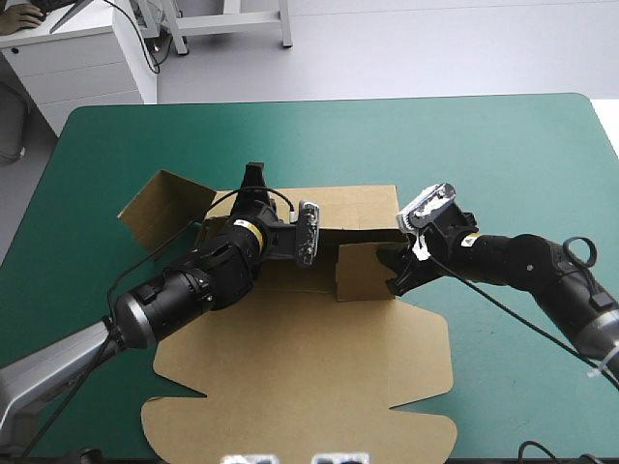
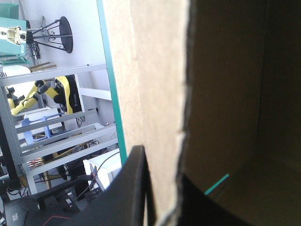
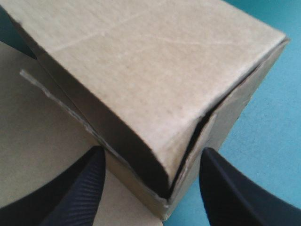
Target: Fold the box
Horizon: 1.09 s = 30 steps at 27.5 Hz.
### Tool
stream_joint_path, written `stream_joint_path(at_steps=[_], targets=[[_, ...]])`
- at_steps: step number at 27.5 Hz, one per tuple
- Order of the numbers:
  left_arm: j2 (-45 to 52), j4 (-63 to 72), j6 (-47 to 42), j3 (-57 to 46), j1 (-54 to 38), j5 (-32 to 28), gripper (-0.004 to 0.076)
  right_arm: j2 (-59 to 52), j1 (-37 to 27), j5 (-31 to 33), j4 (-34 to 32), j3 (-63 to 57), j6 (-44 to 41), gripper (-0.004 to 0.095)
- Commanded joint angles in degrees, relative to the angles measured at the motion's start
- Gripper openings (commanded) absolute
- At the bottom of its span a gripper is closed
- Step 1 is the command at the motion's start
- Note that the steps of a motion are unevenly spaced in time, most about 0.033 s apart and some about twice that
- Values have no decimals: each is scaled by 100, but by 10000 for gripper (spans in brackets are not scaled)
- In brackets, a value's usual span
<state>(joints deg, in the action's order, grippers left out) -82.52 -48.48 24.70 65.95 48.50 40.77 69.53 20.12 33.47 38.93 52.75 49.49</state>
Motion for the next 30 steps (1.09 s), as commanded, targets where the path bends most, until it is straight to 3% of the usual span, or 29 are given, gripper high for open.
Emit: stream_joint_path(at_steps=[1,10,15,24,30], targets=[[68,298,-182,80,36,248,2,-491,-44,-172,150,207,-50,592],[68,-156,-920,207,24,318,2,-1315,-487,-505,-506,214,-876,499],[68,-170,-920,253,24,294,2,-1319,-803,-479,-506,409,-1101,320],[90,-215,-920,253,24,468,2,-1319,-803,-832,-557,864,-1270,1],[240,-324,-920,253,24,497,2,-1075,-803,-942,-571,972,-1543,-18]])
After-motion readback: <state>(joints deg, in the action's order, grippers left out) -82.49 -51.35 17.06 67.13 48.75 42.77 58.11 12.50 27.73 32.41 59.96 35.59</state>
